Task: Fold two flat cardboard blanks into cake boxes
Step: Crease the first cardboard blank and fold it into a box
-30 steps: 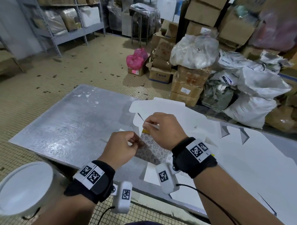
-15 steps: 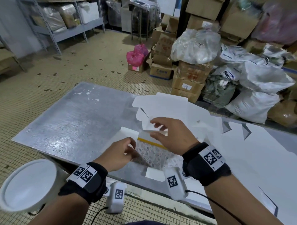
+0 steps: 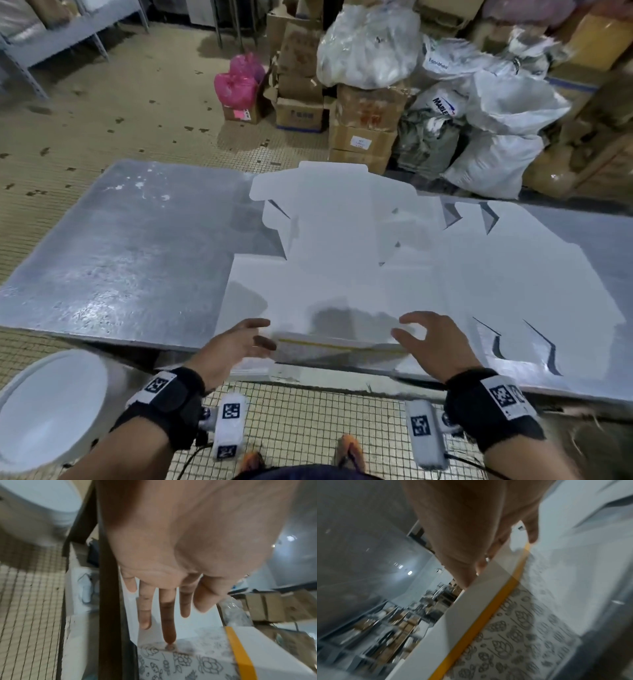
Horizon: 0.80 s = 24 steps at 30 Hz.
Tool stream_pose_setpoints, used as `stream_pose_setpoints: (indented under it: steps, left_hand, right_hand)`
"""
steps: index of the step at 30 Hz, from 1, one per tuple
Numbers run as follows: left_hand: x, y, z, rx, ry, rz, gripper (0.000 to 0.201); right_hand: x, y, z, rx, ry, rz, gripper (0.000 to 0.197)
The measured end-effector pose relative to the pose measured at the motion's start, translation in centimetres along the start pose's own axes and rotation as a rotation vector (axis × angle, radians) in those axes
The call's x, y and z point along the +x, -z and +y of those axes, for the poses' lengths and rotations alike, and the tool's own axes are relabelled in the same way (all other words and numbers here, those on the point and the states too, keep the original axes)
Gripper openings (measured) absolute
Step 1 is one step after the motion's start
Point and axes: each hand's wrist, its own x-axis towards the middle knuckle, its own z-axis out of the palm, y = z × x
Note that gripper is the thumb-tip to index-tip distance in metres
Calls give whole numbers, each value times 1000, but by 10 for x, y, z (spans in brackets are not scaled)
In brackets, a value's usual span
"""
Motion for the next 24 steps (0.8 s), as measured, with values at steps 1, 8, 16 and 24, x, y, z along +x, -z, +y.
stream_pose_setpoints:
  steps: [1, 8, 16, 24]
  left_hand:
    - [1, 1, -1, -29, 10, -15, 38]
    - [8, -7, -5, 55, 59, -40, 88]
    - [8, -10, -6, 453, 48, 55, 53]
    - [0, 16, -36, 540, 79, 641, 64]
  right_hand:
    - [-6, -1, 2, -43, -11, 41, 28]
    - [-46, 1, 0, -236, -99, -29, 37]
    - [-59, -53, 35, 7, -175, -183, 53]
    - [-52, -83, 67, 319, -217, 6, 29]
